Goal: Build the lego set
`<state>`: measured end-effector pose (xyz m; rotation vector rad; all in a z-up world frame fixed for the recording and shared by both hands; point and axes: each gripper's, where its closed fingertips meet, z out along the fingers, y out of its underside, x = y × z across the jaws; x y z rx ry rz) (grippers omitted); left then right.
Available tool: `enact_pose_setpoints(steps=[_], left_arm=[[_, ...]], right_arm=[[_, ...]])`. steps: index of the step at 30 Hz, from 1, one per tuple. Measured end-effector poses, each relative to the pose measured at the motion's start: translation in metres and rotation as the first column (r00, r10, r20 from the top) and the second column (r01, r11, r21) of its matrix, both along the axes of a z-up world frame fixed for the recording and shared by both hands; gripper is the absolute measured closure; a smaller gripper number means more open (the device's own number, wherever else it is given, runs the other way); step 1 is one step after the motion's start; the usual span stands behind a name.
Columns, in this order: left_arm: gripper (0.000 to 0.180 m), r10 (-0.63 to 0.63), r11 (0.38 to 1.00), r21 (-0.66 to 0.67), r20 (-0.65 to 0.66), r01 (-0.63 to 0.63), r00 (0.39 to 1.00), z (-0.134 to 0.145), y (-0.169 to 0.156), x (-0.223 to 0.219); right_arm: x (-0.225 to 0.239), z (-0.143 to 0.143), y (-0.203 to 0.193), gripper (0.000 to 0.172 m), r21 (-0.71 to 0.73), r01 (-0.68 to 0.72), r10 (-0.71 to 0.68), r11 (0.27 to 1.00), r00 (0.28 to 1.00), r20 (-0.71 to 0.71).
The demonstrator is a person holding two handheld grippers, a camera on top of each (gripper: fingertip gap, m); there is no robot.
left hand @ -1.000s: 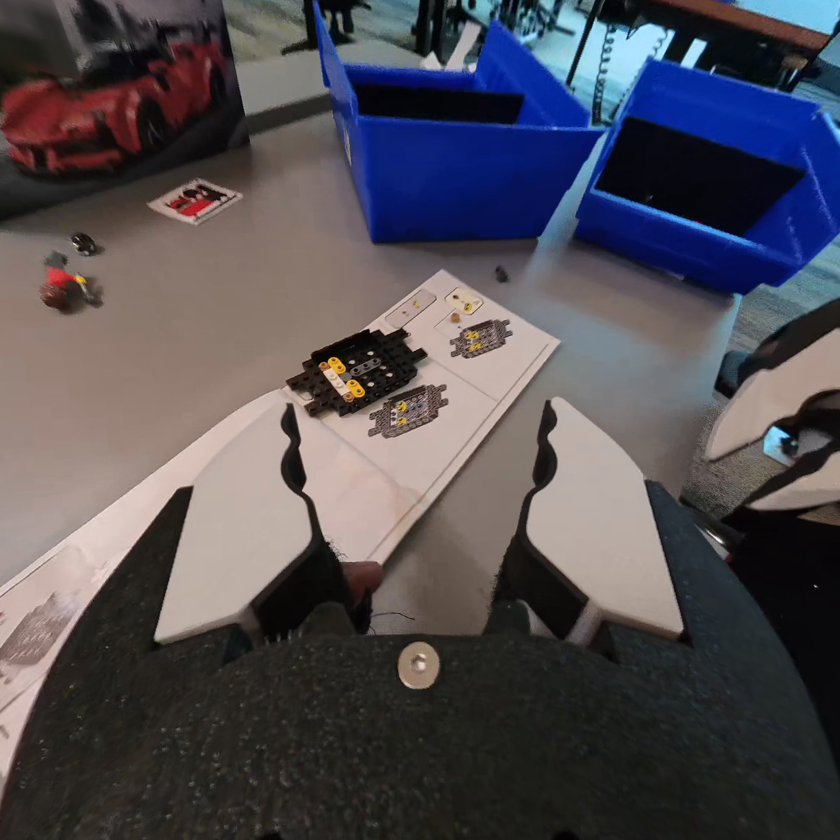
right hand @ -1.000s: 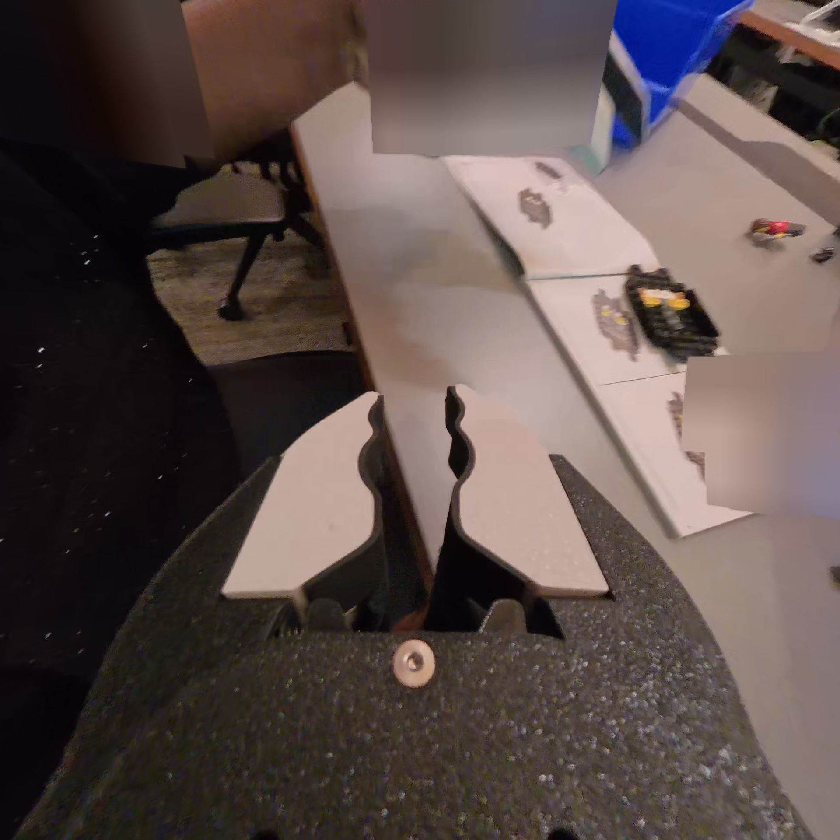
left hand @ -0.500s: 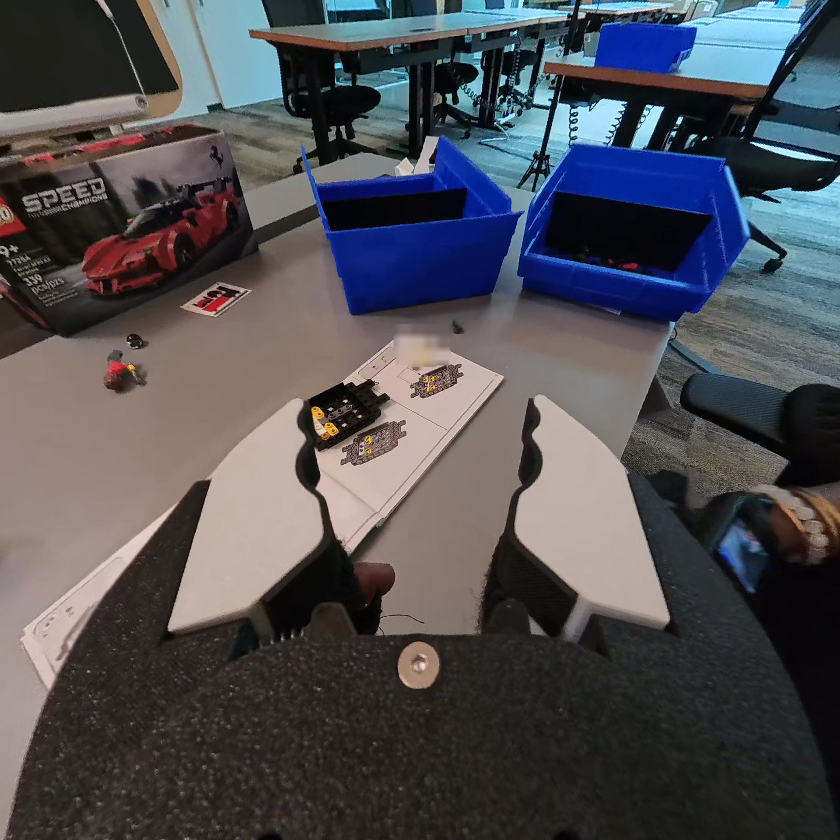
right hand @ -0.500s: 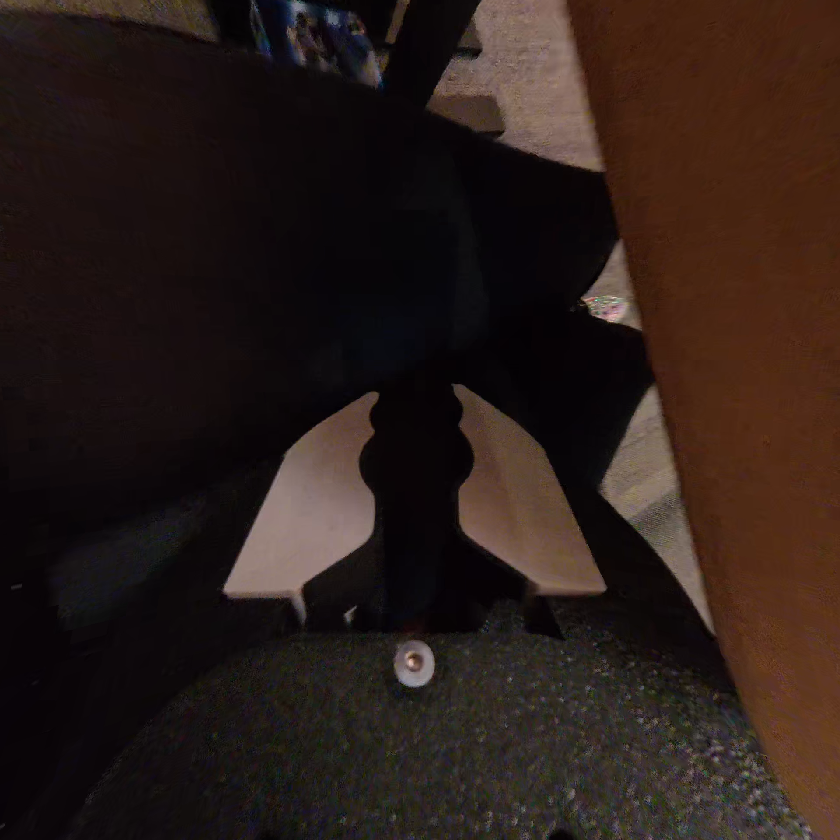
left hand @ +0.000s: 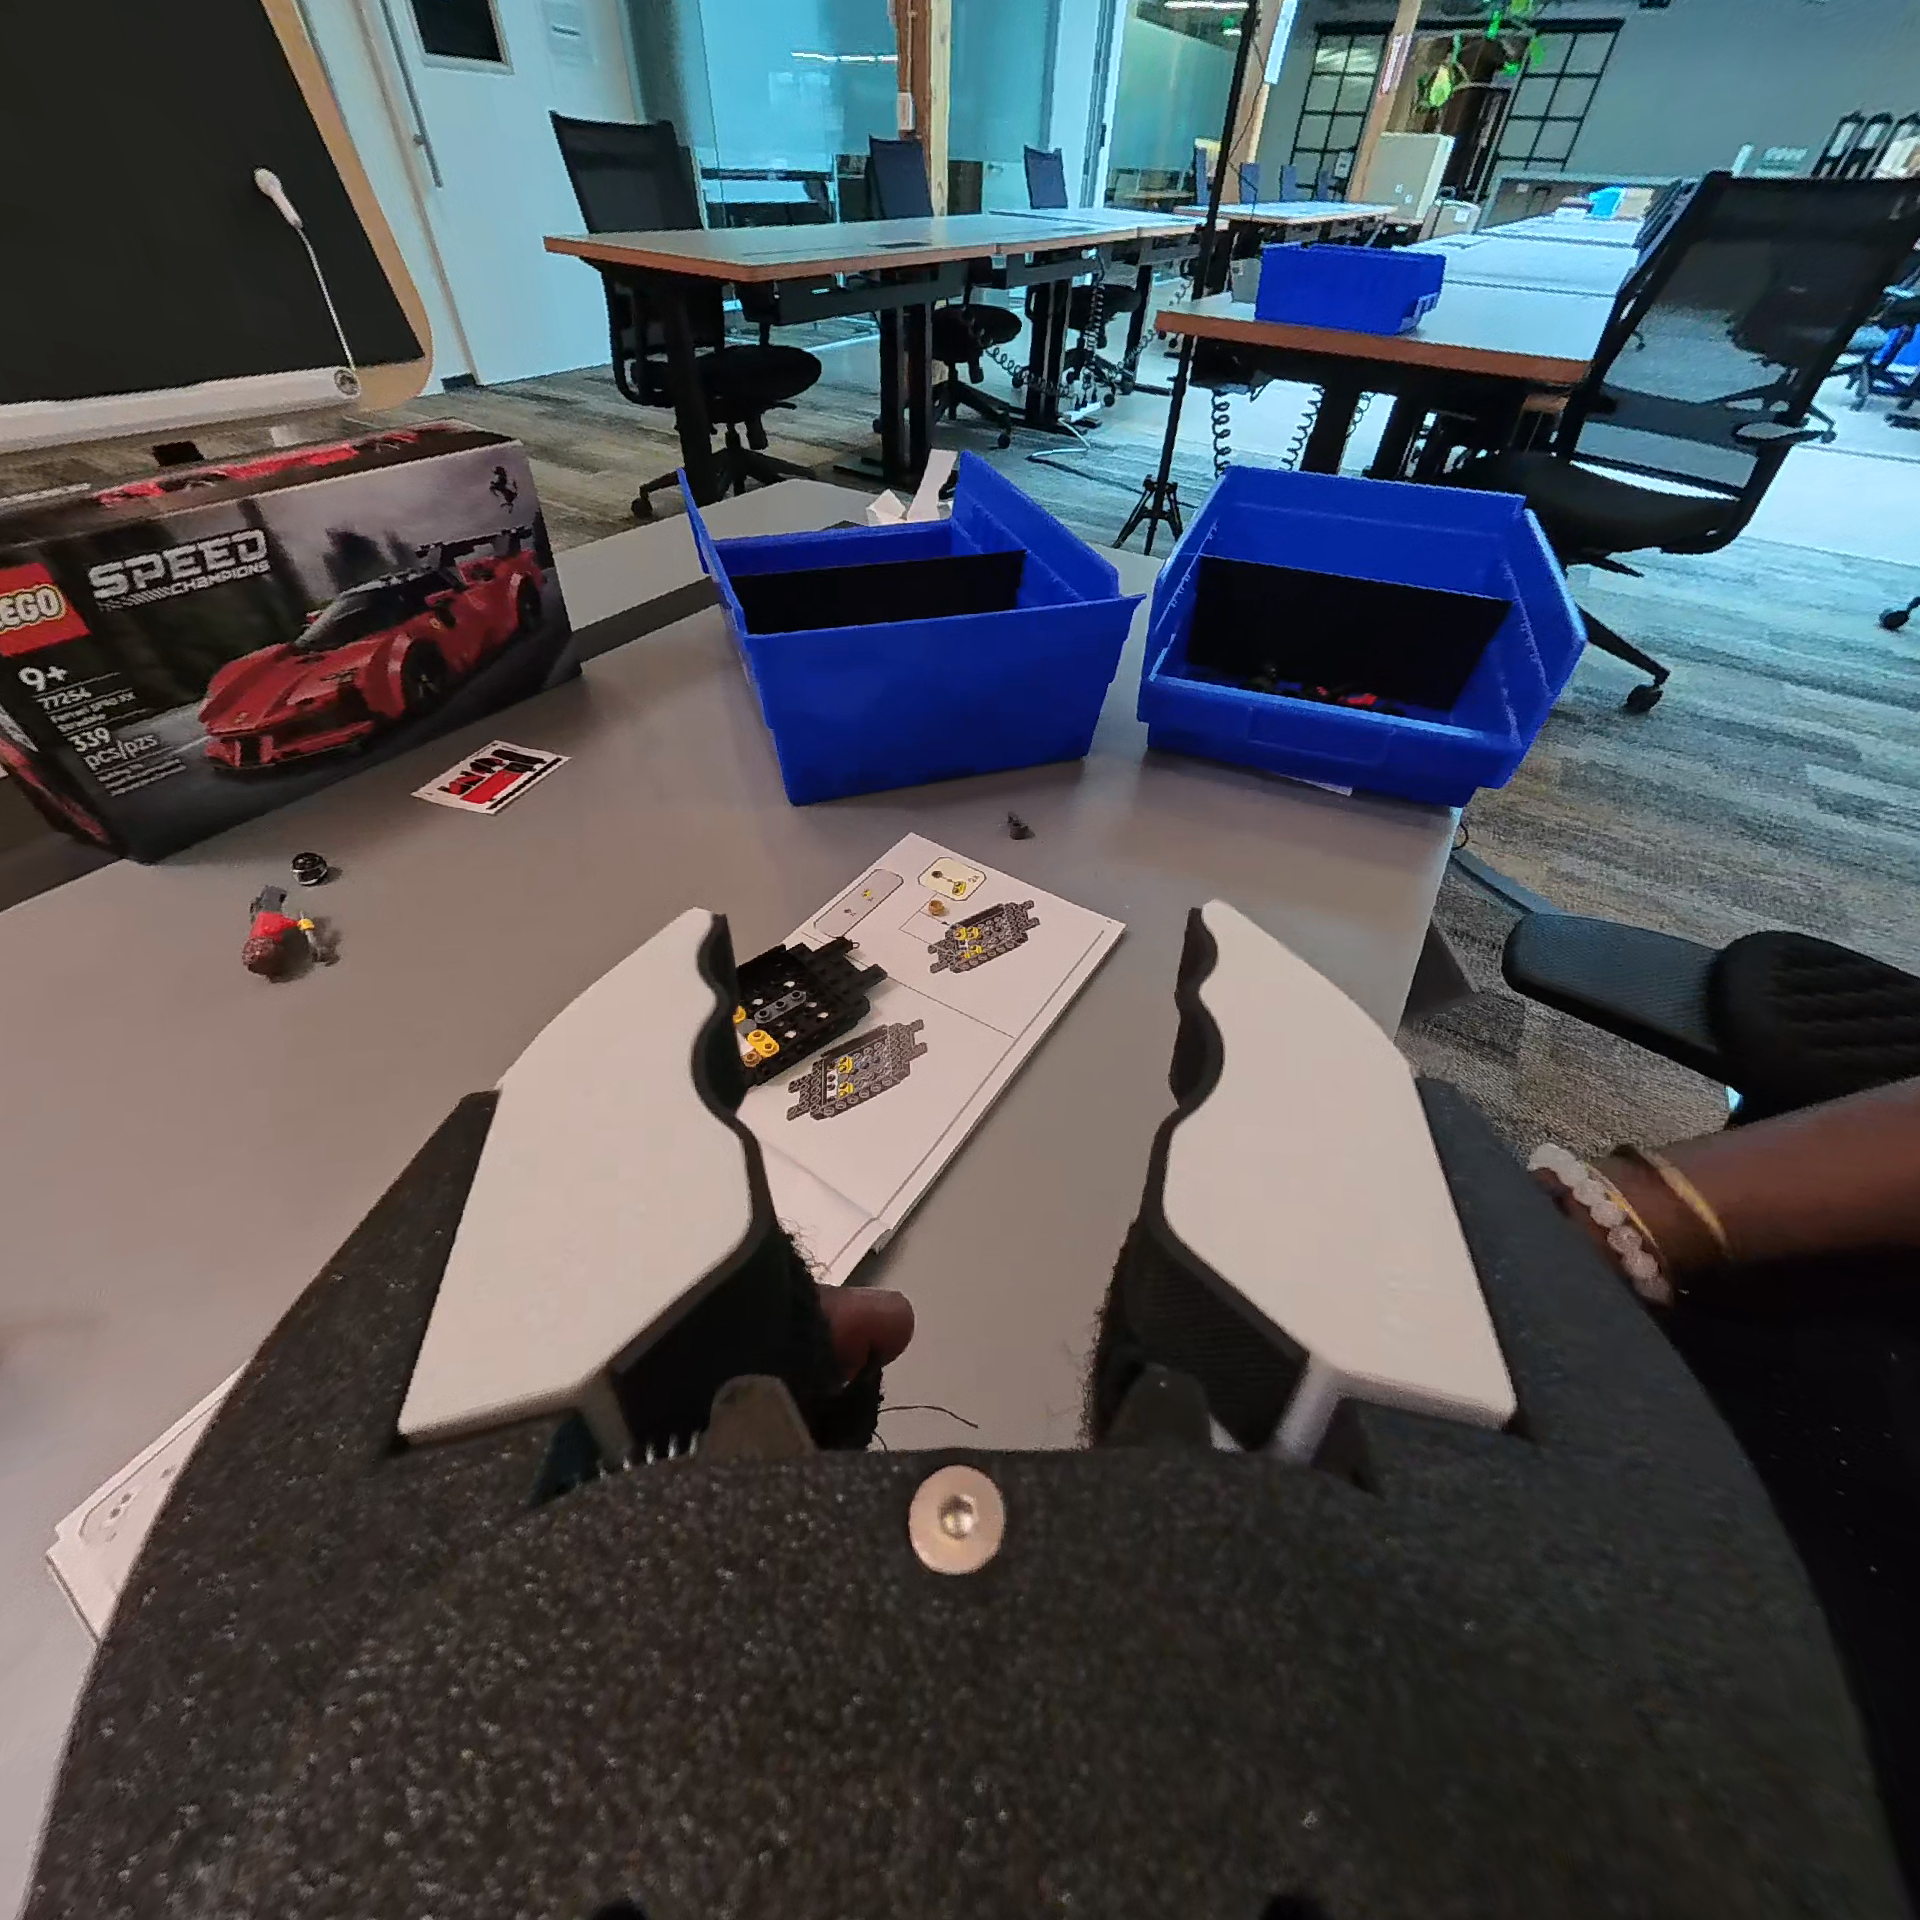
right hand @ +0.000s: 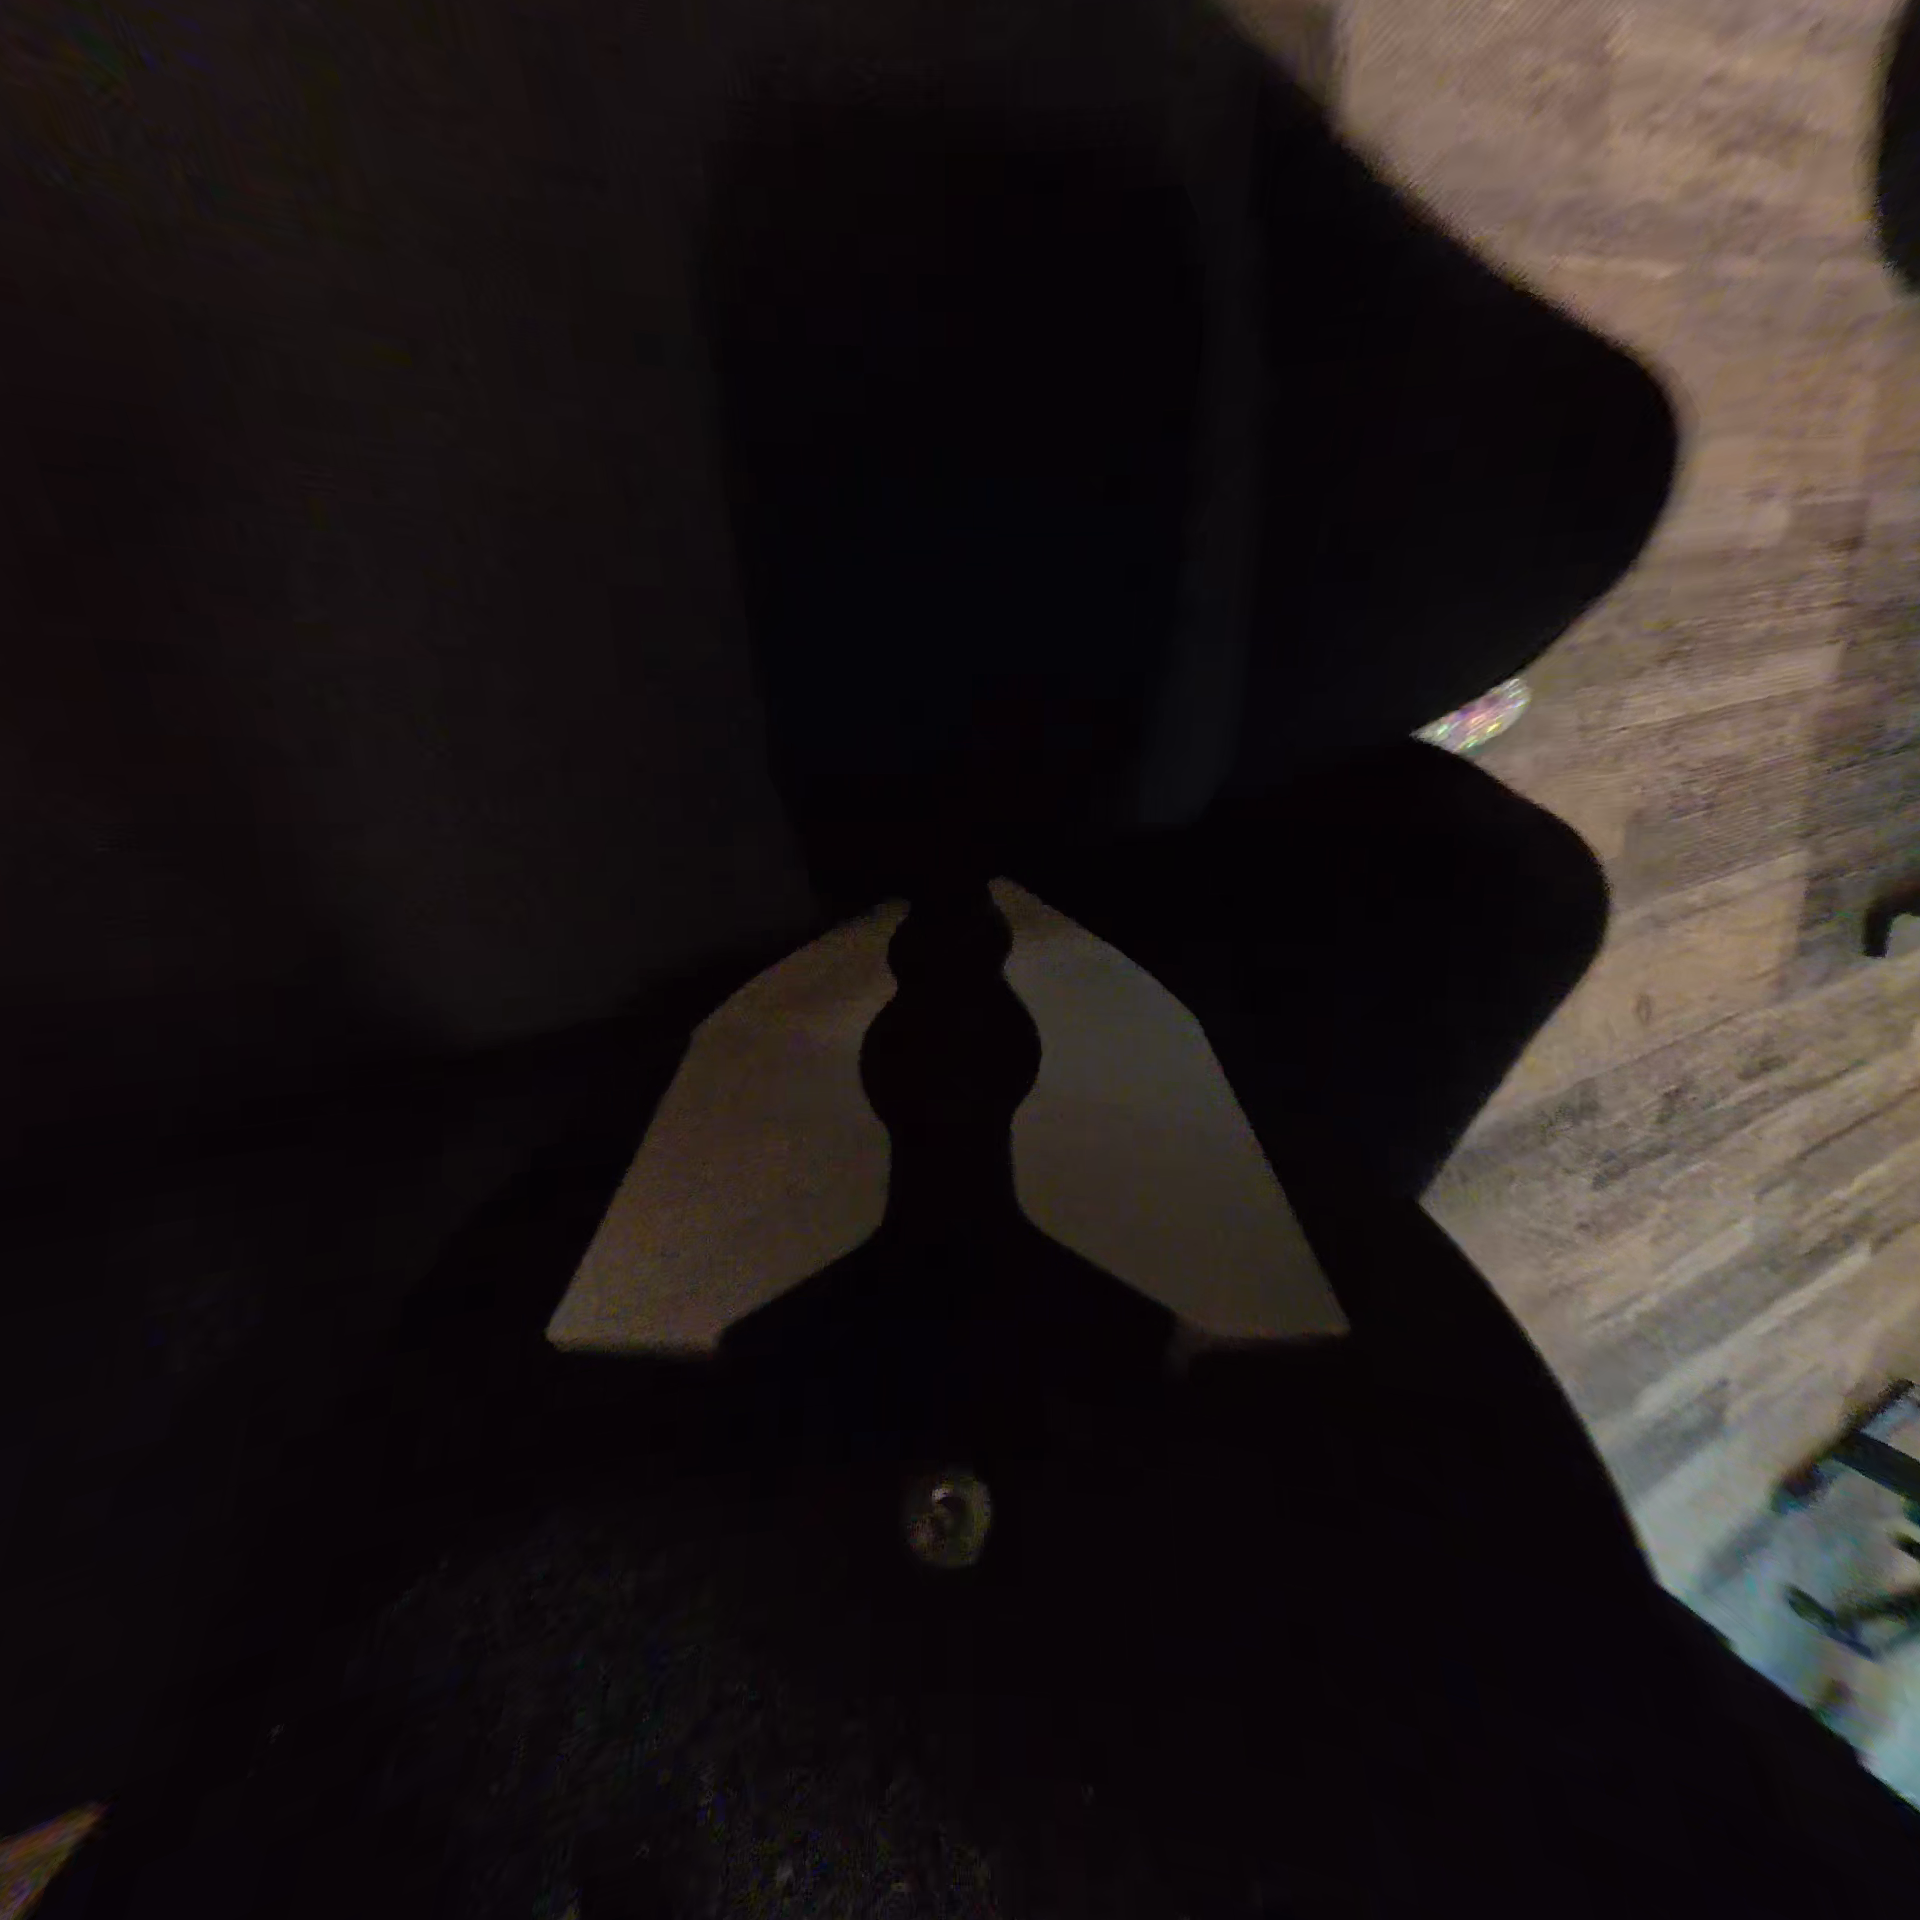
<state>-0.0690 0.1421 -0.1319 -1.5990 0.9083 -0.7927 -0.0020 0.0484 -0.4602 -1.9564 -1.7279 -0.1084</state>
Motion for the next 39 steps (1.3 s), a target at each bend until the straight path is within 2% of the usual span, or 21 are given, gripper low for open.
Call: enact_pose_setpoints(steps=[2, 4, 6, 9, 13, 15, 17, 20, 23, 25, 26, 30, 31, 33, 36, 39], left_arm=[[0.100, -0.008, 1.000, -0.005, -0.020, 0.008, 1.000, -0.004, 0.000, 0.001], [0.100, -0.002, 1.000, -0.009, -0.027, 0.001, 1.000, -0.007, 0.002, 0.002], [0.101, -0.007, 1.000, -0.017, -0.018, 0.006, 1.000, -0.009, 0.003, 0.006], [0.103, -0.008, 0.999, -0.042, -0.004, 0.008, 1.000, -0.016, 0.005, 0.011], [0.102, -0.022, 0.998, -0.064, 0.038, 0.024, 0.999, -0.024, 0.004, 0.012], [0.105, -0.025, 0.996, -0.079, 0.103, 0.033, 0.994, -0.024, 0.004, 0.011], [0.109, -0.028, 0.994, -0.099, 0.164, 0.045, 0.986, -0.026, 0.009, 0.012], [0.108, -0.065, 0.989, -0.123, 0.166, 0.086, 0.984, -0.034, 0.007, 0.011], [0.110, -0.035, 0.998, -0.043, 0.166, 0.043, 0.986, -0.028, 0.017, 0.004], [0.110, -0.042, 0.999, 0.016, 0.189, 0.039, 0.981, -0.012, 0.029, 0.008], [0.109, -0.087, 0.995, 0.056, 0.193, 0.078, 0.977, -0.001, 0.031, 0.016], [0.105, -0.219, 0.974, 0.105, 0.236, 0.199, 0.947, 0.045, 0.031, 0.043], [0.105, -0.239, 0.970, 0.112, 0.243, 0.218, 0.940, 0.048, 0.026, 0.048], [0.105, -0.254, 0.964, 0.142, 0.236, 0.225, 0.938, 0.045, 0.021, 0.054], [0.106, -0.208, 0.971, 0.166, 0.215, 0.175, 0.954, 0.036, 0.028, 0.056], [0.108, -0.141, 0.968, 0.227, 0.142, 0.106, 0.980, 0.015, 0.042, 0.047]], right_arm=[[-0.006, 0.027, -0.014, 0.164, -0.007, 0.018, -0.019, 1.000, 0.984, -0.179], [-0.015, 0.066, -0.036, 0.163, -0.027, -0.002, -0.008, 1.000, 0.929, -0.371], [-0.027, 0.118, -0.052, 0.164, -0.027, -0.039, 0.017, 0.999, 0.834, -0.552], [-0.039, 0.213, -0.054, 0.165, 0.029, -0.086, 0.078, 0.996, 0.645, -0.760], [-0.021, 0.326, 0.000, 0.164, 0.174, -0.035, 0.172, 0.984, 0.409, -0.896], [0.000, 0.363, 0.036, 0.164, 0.201, 0.000, 0.192, 0.980, 0.304, -0.933], [0.026, 0.386, 0.073, 0.164, 0.234, 0.051, 0.217, 0.971, 0.229, -0.949], [0.043, 0.400, 0.118, 0.164, 0.201, 0.053, 0.189, 0.978, 0.177, -0.966], [0.027, 0.410, 0.144, 0.165, 0.131, -0.028, 0.134, 0.991, 0.201, -0.970], [0.010, 0.416, 0.147, 0.164, 0.135, -0.085, 0.151, 0.987, 0.226, -0.962], [0.003, 0.419, 0.145, 0.164, 0.156, -0.106, 0.177, 0.982, 0.229, -0.957], [-0.008, 0.424, 0.131, 0.164, 0.236, -0.100, 0.251, 0.967, 0.183, -0.951], [-0.008, 0.421, 0.129, 0.164, 0.238, -0.084, 0.249, 0.968, 0.176, -0.952], [-0.007, 0.406, 0.129, 0.164, 0.221, -0.077, 0.232, 0.972, 0.207, -0.950], [-0.005, 0.374, 0.140, 0.164, 0.165, -0.068, 0.177, 0.984, 0.256, -0.950], [-0.007, 0.344, 0.151, 0.164, 0.087, -0.094, 0.111, 0.992, 0.297, -0.948]])
